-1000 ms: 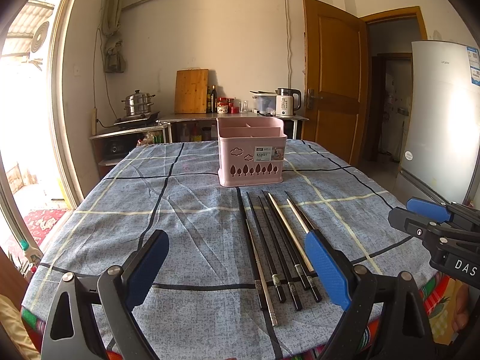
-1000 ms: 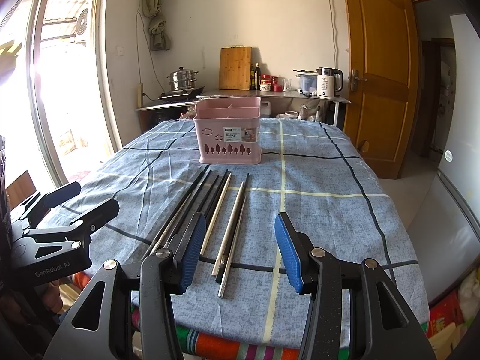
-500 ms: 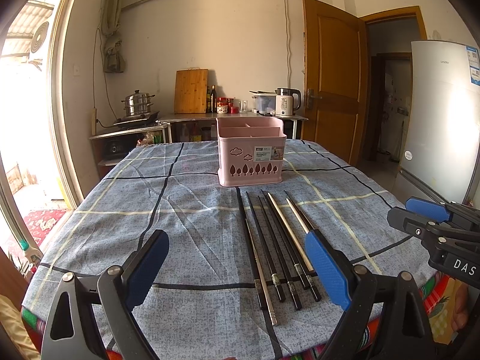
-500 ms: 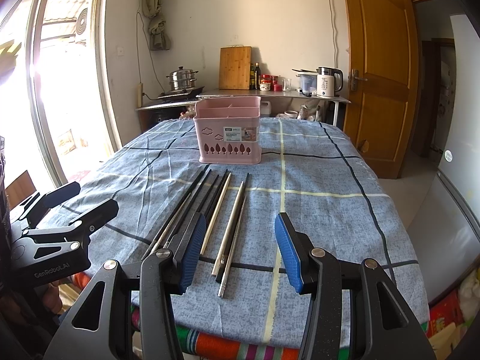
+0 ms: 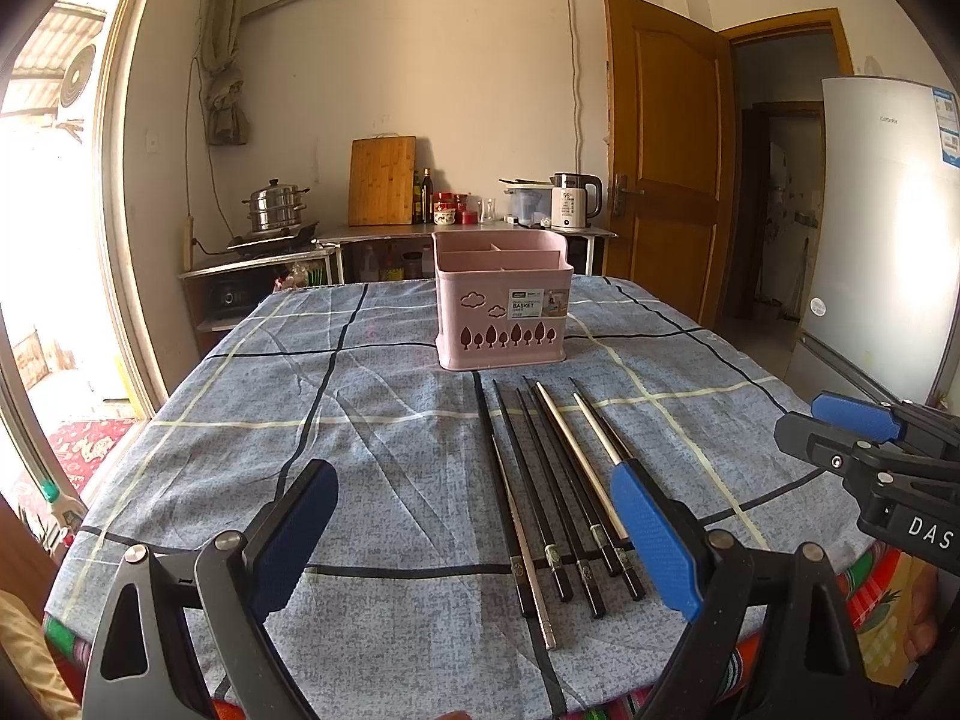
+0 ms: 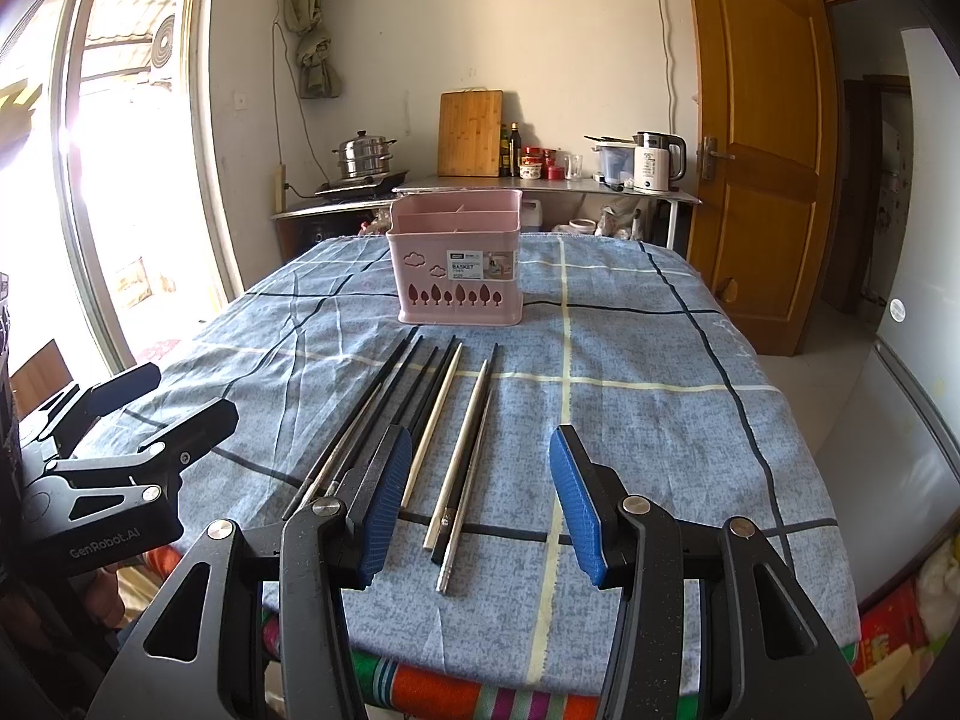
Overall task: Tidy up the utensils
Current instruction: 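Lower the left tool onto a black chopstick and close it while the right tool grasps another chopstick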
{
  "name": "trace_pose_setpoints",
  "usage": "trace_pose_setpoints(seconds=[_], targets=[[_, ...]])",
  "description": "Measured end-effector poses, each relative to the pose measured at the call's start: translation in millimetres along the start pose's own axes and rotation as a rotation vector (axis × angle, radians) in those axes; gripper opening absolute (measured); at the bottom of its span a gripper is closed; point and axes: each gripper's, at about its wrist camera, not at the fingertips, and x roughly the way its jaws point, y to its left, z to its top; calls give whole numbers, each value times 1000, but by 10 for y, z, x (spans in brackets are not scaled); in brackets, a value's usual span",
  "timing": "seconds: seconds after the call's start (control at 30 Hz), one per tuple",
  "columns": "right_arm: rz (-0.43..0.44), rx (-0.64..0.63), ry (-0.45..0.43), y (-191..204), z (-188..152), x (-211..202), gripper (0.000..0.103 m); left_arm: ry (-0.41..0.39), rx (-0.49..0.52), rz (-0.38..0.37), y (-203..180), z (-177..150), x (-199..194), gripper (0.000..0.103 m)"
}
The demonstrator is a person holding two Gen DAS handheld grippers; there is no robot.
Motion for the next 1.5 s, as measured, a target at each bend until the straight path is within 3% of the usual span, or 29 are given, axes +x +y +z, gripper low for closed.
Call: trace_pose_setpoints(seconds=[0.43, 0.83, 1.0, 1.13, 1.37, 1.5], targets=[[7, 13, 38, -57, 18, 193, 49, 80, 4, -42, 98, -13, 307, 93], [22, 12, 106, -96, 200, 653, 49, 227, -48, -63, 326, 218, 1101, 93], [28, 26, 151, -155, 329, 961, 49, 319, -69, -53, 403, 354, 1526, 83], [50, 54, 194, -220, 462, 1262, 49, 374, -85, -78, 427, 419, 1850, 69], [85, 74, 290, -249, 600, 1824, 31, 450, -87, -134, 367, 438, 2301, 53], [99, 90, 331, -273, 626, 2064, 25, 463, -69, -130, 342, 474, 2444, 45]])
